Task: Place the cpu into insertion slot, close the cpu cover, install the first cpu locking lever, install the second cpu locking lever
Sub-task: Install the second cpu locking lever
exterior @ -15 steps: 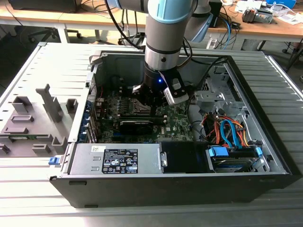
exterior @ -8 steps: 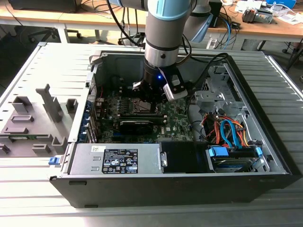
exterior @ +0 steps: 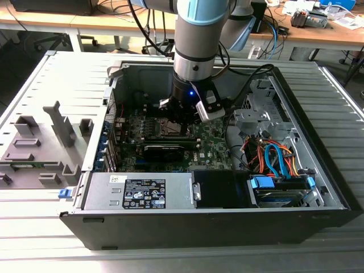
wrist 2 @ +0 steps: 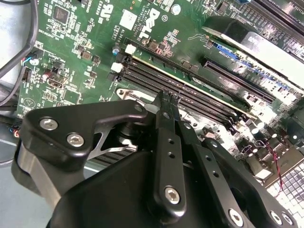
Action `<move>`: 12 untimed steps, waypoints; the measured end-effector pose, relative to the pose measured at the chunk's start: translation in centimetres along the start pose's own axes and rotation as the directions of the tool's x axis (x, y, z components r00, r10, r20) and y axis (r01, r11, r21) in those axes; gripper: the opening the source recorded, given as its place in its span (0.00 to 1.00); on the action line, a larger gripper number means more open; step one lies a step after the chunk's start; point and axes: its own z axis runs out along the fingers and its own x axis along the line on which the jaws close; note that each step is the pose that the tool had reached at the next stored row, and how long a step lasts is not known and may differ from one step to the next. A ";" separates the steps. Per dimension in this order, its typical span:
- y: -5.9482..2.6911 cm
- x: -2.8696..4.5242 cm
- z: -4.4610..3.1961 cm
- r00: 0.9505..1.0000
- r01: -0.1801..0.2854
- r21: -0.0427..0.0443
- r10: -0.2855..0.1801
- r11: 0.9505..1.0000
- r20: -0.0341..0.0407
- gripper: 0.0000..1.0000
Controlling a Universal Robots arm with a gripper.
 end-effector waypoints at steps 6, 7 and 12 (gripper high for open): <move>-0.01 0.00 0.47 1.000 0.000 0.000 0.000 1.000 0.000 0.11; -0.01 0.00 0.49 1.000 0.000 0.000 0.000 1.000 0.000 0.11; -0.01 -0.01 0.68 1.000 0.000 0.000 0.000 1.000 0.000 0.11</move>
